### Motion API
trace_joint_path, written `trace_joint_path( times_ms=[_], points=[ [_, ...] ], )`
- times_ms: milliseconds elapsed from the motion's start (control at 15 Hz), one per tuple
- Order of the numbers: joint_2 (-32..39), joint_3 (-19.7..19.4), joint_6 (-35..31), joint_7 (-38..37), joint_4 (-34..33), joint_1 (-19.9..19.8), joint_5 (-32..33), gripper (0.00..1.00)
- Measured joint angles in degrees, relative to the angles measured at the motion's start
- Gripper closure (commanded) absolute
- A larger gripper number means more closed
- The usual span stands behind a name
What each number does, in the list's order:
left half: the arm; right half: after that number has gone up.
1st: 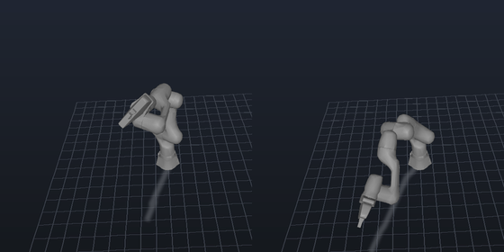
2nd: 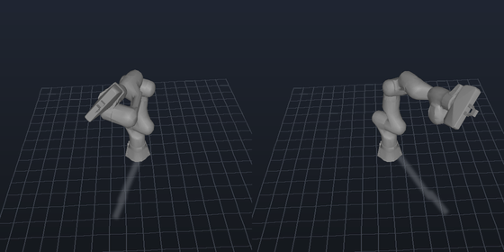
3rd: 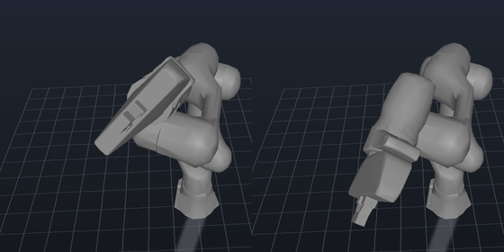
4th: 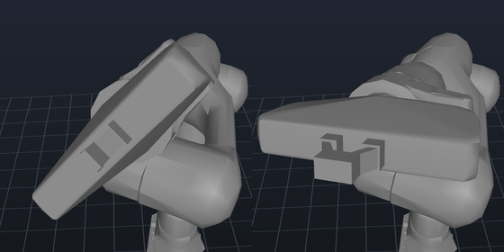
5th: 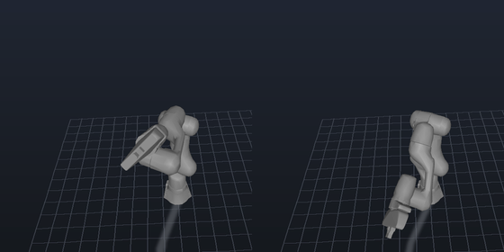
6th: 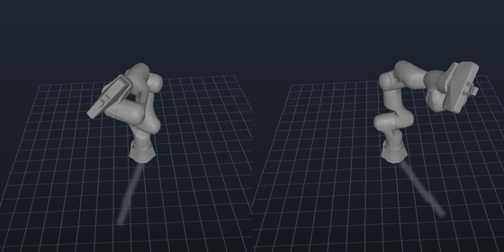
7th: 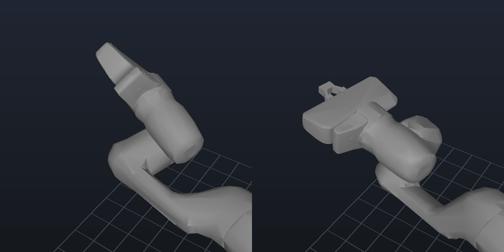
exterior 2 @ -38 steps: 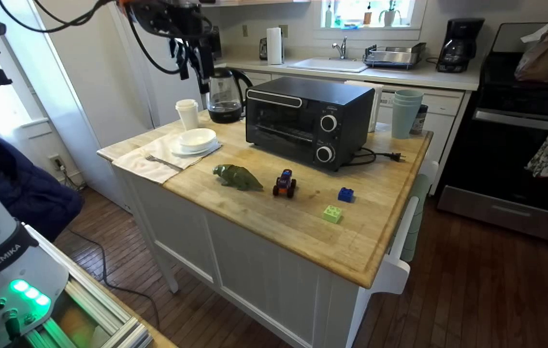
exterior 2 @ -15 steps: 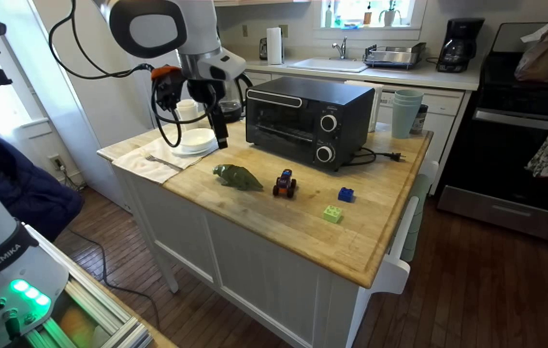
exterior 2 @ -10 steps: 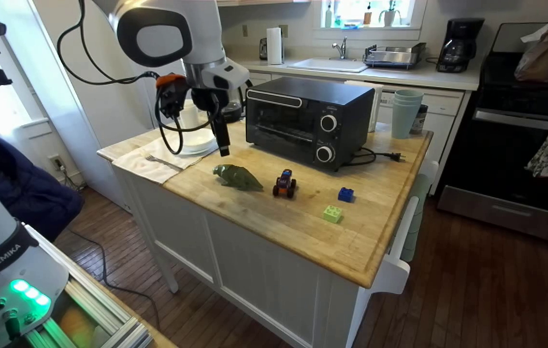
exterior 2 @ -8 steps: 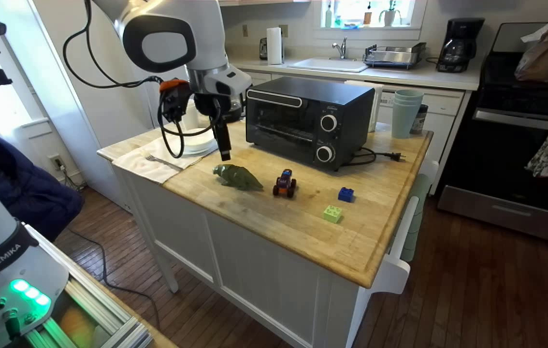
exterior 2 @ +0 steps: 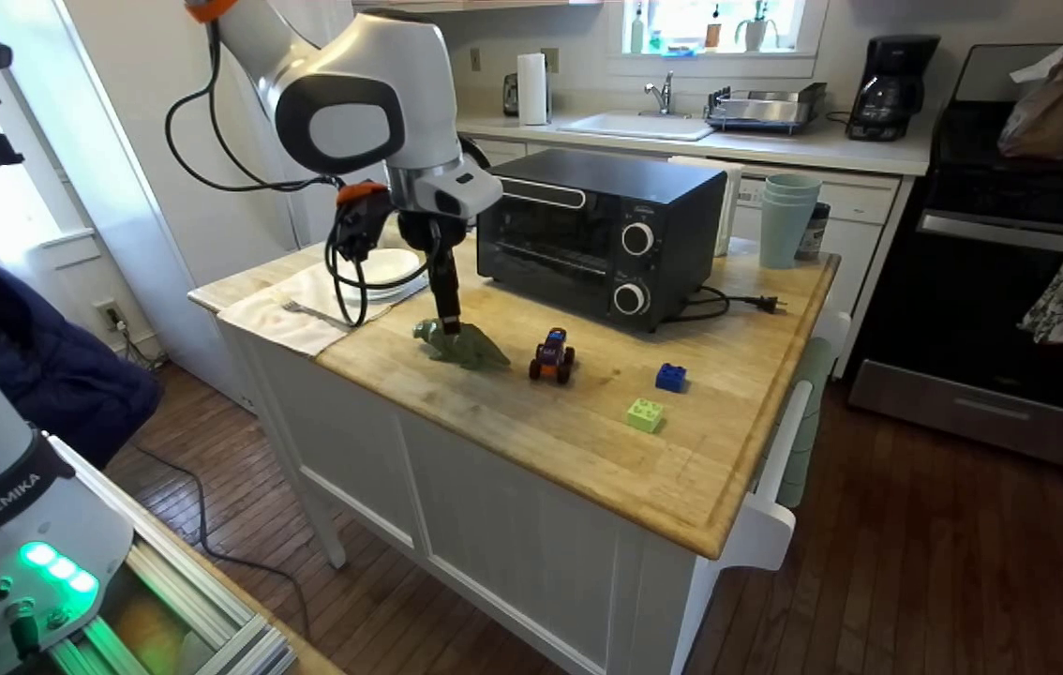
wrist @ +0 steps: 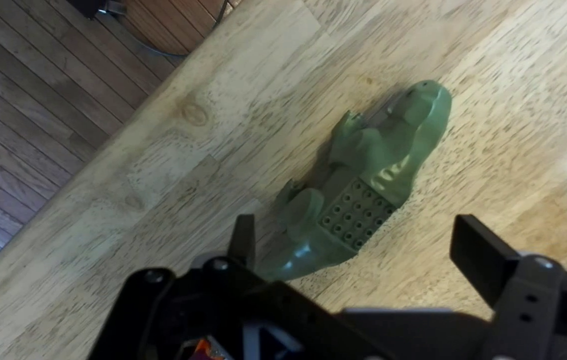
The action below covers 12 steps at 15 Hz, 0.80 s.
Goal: Pick up the green dinosaur toy and turn it clockwise by ninety degrees, put the green dinosaur toy back on the kitchen counter
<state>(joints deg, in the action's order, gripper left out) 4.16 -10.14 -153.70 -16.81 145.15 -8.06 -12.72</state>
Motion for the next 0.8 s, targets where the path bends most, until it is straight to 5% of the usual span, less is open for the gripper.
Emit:
trace_joint_path(
  times_ms=[800],
  points=[
    [6.9, 0.8, -1.5, -6.8, -3.5, 0.5, -1.2, 0.00]
  ],
)
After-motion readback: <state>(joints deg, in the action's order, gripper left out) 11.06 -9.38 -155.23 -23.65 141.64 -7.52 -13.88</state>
